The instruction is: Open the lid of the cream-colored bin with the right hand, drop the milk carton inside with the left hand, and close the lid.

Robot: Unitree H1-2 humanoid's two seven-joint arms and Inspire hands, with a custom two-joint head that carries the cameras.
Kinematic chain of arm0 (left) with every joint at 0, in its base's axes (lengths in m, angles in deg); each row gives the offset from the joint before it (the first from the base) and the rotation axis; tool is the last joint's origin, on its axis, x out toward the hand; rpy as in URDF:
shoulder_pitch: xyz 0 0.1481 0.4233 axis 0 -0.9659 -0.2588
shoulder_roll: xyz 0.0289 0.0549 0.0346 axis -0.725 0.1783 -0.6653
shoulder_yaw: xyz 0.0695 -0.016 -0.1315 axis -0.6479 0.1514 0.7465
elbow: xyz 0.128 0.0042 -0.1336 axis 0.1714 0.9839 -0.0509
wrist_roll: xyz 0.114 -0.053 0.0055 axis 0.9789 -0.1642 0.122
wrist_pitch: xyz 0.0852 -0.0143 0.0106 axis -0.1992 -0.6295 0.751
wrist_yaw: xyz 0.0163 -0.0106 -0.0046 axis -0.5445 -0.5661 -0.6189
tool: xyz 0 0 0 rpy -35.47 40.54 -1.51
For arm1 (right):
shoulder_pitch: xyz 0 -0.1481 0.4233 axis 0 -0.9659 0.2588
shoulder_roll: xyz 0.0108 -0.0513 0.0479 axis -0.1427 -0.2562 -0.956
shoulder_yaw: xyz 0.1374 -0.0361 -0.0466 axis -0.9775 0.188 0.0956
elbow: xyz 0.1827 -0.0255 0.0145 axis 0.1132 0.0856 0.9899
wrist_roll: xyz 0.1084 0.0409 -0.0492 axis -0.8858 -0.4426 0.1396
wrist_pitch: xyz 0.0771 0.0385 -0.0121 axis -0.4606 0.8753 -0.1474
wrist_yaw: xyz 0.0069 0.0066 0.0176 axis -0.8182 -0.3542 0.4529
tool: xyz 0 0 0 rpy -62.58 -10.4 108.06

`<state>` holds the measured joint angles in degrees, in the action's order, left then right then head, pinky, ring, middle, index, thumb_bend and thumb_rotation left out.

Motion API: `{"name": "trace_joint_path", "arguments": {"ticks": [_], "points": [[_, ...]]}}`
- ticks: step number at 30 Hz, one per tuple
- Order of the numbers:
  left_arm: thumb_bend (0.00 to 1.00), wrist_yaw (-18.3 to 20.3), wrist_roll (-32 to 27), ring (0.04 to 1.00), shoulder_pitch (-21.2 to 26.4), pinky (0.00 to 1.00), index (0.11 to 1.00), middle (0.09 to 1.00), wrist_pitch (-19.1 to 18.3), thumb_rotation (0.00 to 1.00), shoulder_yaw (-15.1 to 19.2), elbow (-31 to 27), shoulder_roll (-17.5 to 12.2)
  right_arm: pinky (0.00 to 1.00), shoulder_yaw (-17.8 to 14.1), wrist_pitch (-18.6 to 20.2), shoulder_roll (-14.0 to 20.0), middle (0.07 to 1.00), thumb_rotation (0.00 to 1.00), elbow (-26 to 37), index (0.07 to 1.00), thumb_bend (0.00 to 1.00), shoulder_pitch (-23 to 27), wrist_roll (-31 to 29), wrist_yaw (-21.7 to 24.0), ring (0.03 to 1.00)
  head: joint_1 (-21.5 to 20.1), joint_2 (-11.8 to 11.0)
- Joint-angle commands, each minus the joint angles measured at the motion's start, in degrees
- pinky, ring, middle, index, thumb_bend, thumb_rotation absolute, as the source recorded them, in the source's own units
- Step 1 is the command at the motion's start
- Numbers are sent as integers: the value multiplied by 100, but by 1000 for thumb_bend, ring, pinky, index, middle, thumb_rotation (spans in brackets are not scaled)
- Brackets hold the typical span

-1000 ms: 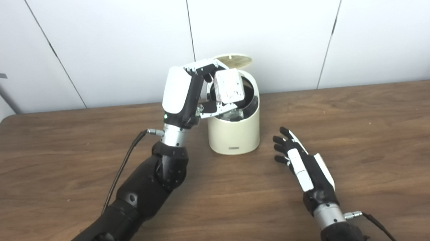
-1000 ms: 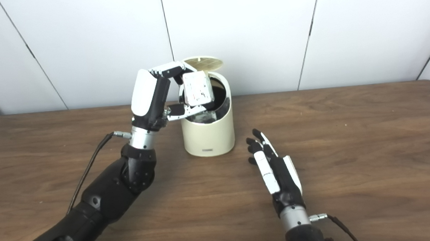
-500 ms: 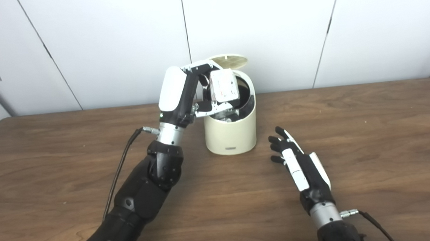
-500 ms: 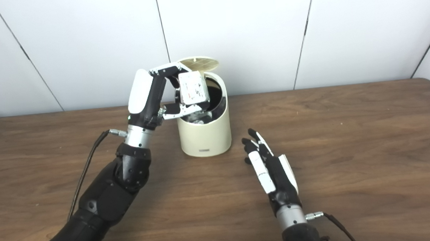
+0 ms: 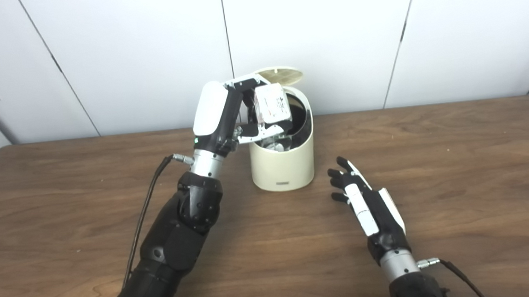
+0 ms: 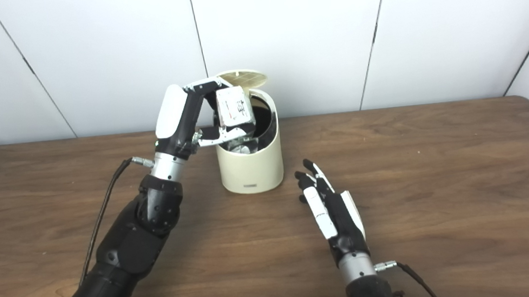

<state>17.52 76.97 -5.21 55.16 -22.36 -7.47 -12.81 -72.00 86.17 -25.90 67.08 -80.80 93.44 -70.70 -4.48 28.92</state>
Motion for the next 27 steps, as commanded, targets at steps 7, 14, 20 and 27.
{"name": "trace_joint_path", "arguments": {"ticks": [7,14,20,27], "points": [[1000,690,-71,483,57,452,646,603,-538,155,215,-569,69,793,18,-92,-18,866,1000,220,944,549,116,37,32,872,8,3],[1000,819,-91,483,34,450,646,606,-526,145,330,-578,113,802,12,-122,-4,864,1000,193,939,536,111,-1,57,867,23,-34],[1000,735,38,479,35,449,645,606,-477,166,350,-596,143,805,-1,-145,8,853,1000,149,938,535,117,-23,58,859,28,-36],[743,452,98,449,-67,424,554,509,-143,25,415,-670,201,803,-56,-170,39,857,1000,111,938,540,139,-57,50,866,71,-43]]}}
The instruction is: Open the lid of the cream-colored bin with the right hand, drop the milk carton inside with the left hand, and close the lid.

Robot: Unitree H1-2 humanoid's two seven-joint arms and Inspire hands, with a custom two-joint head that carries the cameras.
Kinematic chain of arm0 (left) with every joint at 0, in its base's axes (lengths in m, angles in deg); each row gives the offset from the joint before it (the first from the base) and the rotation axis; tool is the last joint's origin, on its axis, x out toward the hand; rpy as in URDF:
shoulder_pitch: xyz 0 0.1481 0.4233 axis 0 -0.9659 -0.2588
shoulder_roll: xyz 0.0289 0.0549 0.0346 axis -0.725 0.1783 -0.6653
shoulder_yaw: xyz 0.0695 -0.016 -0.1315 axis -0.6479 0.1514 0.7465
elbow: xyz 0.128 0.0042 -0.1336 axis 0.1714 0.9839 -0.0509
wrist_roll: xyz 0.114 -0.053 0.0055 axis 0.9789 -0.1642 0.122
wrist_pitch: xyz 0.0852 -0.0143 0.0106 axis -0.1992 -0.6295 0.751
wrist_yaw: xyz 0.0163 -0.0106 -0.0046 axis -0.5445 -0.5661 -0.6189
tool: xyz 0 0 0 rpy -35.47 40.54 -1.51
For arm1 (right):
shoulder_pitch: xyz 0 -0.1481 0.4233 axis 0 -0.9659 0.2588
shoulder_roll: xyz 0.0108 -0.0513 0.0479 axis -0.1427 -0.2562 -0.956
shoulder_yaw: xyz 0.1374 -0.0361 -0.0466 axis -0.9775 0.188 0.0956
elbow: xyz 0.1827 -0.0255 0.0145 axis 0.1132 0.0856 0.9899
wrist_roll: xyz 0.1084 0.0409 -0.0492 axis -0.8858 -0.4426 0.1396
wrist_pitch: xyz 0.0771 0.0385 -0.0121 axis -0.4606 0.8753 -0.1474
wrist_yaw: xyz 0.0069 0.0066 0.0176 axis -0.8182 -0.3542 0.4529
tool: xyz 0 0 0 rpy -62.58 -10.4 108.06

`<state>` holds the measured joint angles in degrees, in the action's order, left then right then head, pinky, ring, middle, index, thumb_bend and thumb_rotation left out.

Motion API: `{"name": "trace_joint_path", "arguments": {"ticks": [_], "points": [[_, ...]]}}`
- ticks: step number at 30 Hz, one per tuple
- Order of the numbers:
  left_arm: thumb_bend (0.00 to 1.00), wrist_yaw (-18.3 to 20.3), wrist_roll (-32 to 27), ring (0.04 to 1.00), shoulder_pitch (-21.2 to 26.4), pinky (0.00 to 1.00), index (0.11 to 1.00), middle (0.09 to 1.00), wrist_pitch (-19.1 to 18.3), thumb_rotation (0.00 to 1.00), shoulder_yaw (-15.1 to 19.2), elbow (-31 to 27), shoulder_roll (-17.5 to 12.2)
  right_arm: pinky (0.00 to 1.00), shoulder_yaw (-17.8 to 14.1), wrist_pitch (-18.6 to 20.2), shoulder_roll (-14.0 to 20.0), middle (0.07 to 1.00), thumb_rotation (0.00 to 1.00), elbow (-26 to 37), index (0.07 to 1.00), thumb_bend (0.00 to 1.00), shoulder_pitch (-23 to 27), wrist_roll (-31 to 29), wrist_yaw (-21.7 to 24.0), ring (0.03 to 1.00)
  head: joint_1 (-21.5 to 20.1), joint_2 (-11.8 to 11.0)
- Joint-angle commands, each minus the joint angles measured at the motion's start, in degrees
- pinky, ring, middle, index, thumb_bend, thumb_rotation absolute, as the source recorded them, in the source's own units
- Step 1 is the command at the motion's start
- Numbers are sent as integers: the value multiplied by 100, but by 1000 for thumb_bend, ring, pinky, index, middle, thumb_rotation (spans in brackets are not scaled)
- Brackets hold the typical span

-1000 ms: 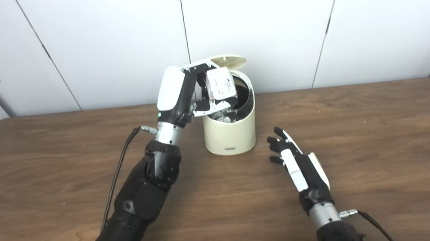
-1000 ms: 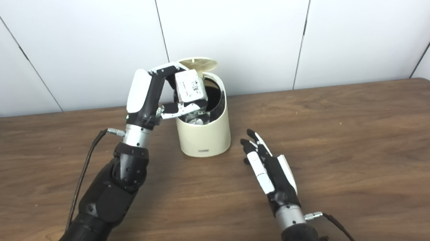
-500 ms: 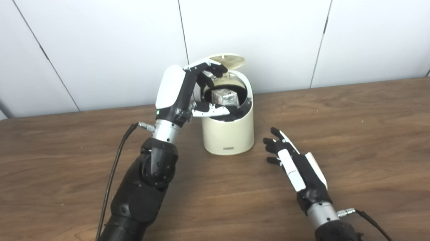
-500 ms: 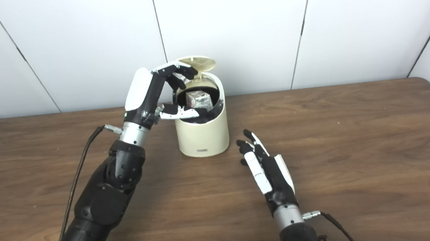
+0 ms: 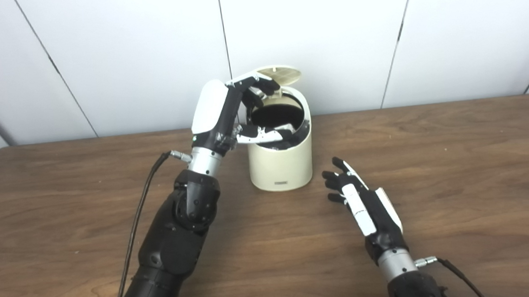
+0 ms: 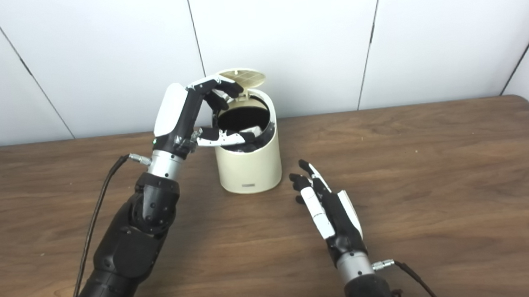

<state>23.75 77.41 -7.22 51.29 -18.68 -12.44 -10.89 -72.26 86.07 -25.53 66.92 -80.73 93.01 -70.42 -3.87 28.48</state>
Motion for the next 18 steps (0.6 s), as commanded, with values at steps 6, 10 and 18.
{"name": "trace_joint_path", "arguments": {"ticks": [6,10,18], "points": [[481,-312,176,446,-35,378,482,506,428,0,121,-425,-13,811,-86,-135,29,864,1000,122,945,533,142,-75,50,871,26,-6],[478,-413,113,458,-120,373,471,496,589,0,224,-567,40,808,-121,-170,61,860,1000,102,944,540,136,-68,27,867,57,-16],[478,-492,44,452,-261,362,484,487,596,0,445,-935,132,804,-316,-391,118,900,1000,43,940,510,195,-82,-84,884,102,-9]]}}
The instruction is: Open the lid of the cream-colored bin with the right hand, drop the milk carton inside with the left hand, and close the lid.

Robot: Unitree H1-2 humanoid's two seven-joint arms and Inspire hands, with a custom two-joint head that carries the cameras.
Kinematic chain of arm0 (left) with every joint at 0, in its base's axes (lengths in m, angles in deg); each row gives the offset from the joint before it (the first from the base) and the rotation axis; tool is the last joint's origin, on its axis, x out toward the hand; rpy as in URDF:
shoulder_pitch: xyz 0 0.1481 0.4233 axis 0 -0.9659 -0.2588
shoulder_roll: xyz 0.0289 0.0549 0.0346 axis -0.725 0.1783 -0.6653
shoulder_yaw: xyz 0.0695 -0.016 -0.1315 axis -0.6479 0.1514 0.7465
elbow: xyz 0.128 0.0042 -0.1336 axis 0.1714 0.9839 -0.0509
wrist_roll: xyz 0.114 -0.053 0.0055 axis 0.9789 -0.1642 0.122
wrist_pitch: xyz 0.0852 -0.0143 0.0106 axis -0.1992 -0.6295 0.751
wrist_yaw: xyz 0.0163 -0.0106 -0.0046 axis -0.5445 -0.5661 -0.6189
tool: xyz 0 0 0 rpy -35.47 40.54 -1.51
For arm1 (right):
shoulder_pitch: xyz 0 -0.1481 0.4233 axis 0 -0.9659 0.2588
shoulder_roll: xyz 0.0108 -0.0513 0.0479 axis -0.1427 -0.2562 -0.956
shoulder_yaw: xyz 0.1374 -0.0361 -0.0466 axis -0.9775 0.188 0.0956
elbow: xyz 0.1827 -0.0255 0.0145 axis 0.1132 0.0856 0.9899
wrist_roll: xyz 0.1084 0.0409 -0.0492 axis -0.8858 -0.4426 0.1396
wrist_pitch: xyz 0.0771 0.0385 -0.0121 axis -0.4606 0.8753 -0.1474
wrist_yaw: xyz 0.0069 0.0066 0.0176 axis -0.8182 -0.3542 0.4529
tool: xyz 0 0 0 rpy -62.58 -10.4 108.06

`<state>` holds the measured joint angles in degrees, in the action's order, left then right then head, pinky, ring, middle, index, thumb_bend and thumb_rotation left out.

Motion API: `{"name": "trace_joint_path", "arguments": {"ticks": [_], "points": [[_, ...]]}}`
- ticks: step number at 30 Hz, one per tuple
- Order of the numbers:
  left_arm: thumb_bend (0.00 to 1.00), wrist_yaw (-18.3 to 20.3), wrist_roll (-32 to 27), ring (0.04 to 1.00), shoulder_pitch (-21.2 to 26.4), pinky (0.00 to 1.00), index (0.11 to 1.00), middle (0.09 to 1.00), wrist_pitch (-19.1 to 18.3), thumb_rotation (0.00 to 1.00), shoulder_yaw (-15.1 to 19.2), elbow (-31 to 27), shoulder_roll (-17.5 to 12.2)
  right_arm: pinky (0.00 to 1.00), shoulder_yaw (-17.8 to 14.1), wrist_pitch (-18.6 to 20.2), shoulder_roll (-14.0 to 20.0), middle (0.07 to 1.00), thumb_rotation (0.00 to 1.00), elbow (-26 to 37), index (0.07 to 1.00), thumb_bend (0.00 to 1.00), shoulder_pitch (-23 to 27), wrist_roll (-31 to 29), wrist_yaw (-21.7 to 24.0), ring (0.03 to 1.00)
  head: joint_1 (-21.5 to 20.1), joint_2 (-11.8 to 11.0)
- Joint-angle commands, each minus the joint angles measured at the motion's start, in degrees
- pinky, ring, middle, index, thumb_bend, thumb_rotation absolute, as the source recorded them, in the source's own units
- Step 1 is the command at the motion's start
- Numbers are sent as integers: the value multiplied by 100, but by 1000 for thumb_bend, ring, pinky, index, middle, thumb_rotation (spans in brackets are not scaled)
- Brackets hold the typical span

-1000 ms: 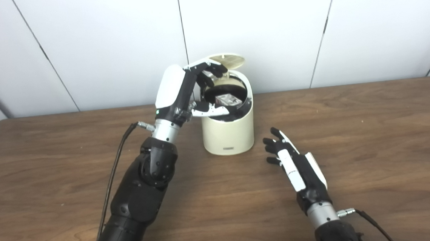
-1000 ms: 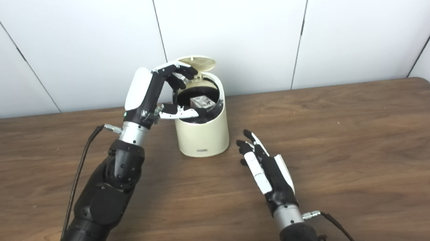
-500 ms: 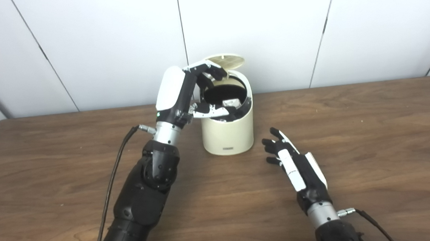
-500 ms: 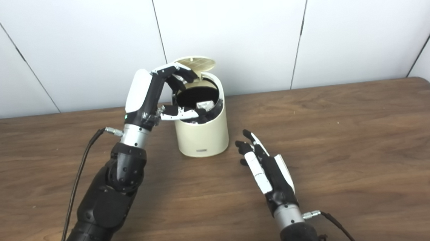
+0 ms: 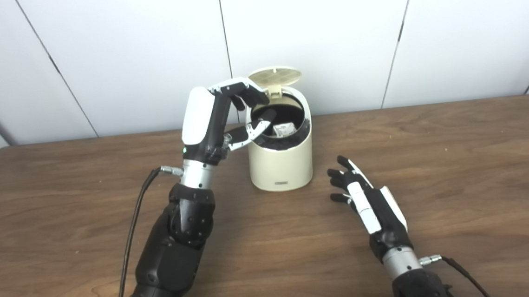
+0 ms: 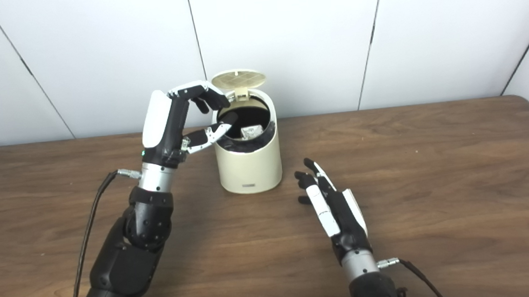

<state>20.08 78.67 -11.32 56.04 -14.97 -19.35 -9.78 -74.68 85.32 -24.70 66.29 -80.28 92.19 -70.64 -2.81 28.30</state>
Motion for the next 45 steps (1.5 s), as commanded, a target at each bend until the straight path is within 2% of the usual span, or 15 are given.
{"name": "trace_joint_path", "arguments": {"ticks": [1,5,11,14,15,17,18,19,22,25,26,30,34,42,45], "points": [[478,-96,-118,450,114,360,485,487,64,0,123,-305,41,807,-119,-372,23,905,1000,80,946,510,162,-24,-92,887,-4,2],[476,-2,-363,444,-136,344,495,506,-423,0,408,-618,157,821,-266,-648,-23,933,1000,-66,988,518,205,-72,-194,895,-19,22],[475,137,-1007,444,-632,337,491,524,-908,0,855,-1111,374,839,-331,-901,183,927,1000,-191,948,574,496,202,-290,905,-57,31],[476,439,-1394,454,-916,337,500,526,-1492,0,990,-1514,423,857,-333,-811,333,927,1000,-153,943,648,716,360,-264,913,-71,50],[488,571,-1509,448,-1027,378,498,526,-1709,0,1014,-1669,416,857,-337,-804,375,928,1000,-169,940,657,806,391,-261,913,-80,55],[509,806,-1637,527,-1282,428,497,505,-2141,0,1032,-1969,382,863,-317,-767,455,933,1000,-226,939,660,1010,524,-278,922,-105,65],[503,907,-1712,567,-1422,473,498,591,-2337,46,1041,-2100,378,870,-302,-689,493,941,1000,-227,940,668,1113,594,-265,928,-126,68],[515,989,-1781,603,-1540,513,607,642,-2508,189,1043,-2209,383,873,-289,-590,525,947,1000,-202,941,673,1198,662,-242,929,-130,67],[485,1273,-2003,736,-1891,672,792,779,-2819,522,1010,-2412,331,847,-219,-327,597,935,1000,-92,933,660,1479,898,-170,910,-132,72],[526,1599,-2259,860,-2149,842,911,903,-2937,821,971,-2433,212,855,-94,-392,756,956,1000,-156,951,601,1807,1082,-60,927,-126,76],[539,1711,-2406,886,-2217,884,935,928,-2965,867,982,-2420,187,859,-47,-436,821,954,1000,-189,955,580,1920,1141,-6,926,-127,82],[608,1990,-2924,964,-2449,952,997,993,-3031,950,1049,-2398,169,824,145,-213,983,929,1000,-211,943,548,2353,1553,133,886,-104,93],[604,2176,-3324,998,-2634,992,1000,1000,-3192,997,1088,-2484,168,865,350,116,1127,951,1000,-281,894,535,2855,1941,401,936,-96,110],[589,2211,-3519,1000,-2803,1000,1000,1000,-3252,1000,1097,-2546,253,877,644,588,1435,1000,1000,-620,824,558,3754,2322,1063,1000,-63,116],[583,2187,-3502,1000,-2817,1000,1000,1000,-3227,1000,1076,-2529,275,878,768,484,1525,993,1000,-857,825,540,3967,2452,1150,997,-42,121]]}}
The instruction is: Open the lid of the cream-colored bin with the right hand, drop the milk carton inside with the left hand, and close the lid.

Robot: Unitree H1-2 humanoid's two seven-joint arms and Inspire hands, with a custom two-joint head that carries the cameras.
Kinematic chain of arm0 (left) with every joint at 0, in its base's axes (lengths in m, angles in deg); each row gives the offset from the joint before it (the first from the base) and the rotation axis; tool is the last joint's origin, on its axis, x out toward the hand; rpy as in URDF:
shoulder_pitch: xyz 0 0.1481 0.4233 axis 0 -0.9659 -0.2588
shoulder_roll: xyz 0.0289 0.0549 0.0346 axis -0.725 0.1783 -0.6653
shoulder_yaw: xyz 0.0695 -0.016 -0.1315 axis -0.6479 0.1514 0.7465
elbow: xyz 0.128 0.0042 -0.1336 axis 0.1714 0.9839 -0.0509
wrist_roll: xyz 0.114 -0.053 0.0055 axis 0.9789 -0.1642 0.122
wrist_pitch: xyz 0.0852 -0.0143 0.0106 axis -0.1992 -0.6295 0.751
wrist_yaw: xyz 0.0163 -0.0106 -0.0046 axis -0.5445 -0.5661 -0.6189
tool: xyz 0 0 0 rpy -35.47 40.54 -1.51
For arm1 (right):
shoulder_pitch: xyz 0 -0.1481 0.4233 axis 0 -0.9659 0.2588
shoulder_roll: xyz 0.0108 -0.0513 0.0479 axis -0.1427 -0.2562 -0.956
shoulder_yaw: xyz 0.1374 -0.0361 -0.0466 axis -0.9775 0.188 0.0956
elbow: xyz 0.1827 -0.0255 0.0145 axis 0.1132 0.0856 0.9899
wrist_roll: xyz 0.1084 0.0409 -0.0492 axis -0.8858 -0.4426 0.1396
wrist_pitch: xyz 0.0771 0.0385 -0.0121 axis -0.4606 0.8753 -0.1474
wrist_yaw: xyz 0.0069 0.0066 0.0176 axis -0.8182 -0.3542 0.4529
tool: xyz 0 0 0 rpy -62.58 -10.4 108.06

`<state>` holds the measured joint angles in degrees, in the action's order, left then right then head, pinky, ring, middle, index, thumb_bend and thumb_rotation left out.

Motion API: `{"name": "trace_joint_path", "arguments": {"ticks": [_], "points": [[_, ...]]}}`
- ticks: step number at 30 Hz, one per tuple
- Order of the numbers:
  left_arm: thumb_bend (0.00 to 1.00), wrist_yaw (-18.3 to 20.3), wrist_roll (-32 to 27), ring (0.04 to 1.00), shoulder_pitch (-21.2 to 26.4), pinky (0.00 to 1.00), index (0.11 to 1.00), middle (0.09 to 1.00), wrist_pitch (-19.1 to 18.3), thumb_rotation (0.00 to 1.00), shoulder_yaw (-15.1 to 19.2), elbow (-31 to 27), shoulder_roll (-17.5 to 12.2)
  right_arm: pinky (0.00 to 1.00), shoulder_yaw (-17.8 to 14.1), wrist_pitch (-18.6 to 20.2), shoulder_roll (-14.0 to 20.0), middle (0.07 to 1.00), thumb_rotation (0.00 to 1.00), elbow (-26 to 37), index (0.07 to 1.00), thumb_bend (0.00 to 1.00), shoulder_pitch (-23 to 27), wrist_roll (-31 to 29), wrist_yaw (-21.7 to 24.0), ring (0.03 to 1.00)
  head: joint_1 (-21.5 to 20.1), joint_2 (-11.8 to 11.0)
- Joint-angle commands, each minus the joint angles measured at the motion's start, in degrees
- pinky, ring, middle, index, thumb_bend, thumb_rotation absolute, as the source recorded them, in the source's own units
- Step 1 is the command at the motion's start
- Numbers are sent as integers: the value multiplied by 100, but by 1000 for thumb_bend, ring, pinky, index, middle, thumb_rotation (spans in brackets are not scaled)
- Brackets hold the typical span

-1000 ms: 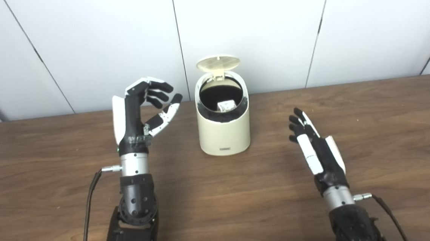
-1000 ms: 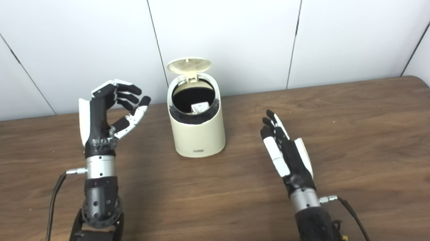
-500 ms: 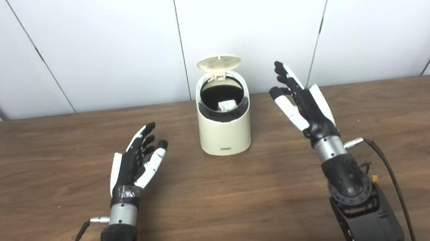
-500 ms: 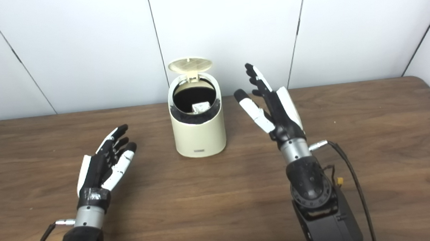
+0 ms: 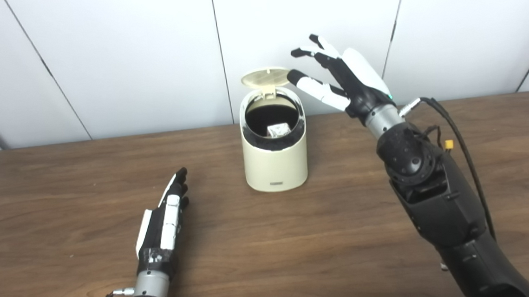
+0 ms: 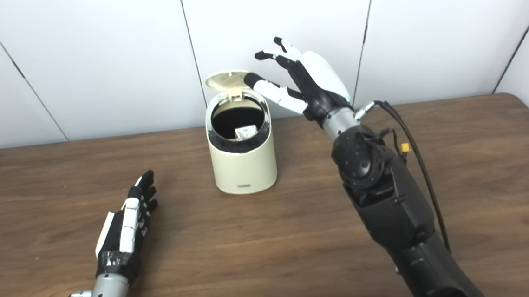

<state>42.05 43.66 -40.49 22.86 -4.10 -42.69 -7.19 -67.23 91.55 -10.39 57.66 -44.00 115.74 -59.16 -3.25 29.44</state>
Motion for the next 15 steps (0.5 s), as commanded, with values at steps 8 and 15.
{"name": "trace_joint_path", "arguments": {"ticks": [8,15], "points": [[611,-155,175,1000,178,1000,1000,1000,191,1000,-27,-136,80,897,369,-364,235,987,1000,-415,799,580,547,370,86,1000,50,11],[587,-99,194,1000,219,1000,1000,1000,147,1000,-55,-102,60,967,619,-463,272,997,1000,-386,777,593,493,777,56,1000,9,-8]]}}
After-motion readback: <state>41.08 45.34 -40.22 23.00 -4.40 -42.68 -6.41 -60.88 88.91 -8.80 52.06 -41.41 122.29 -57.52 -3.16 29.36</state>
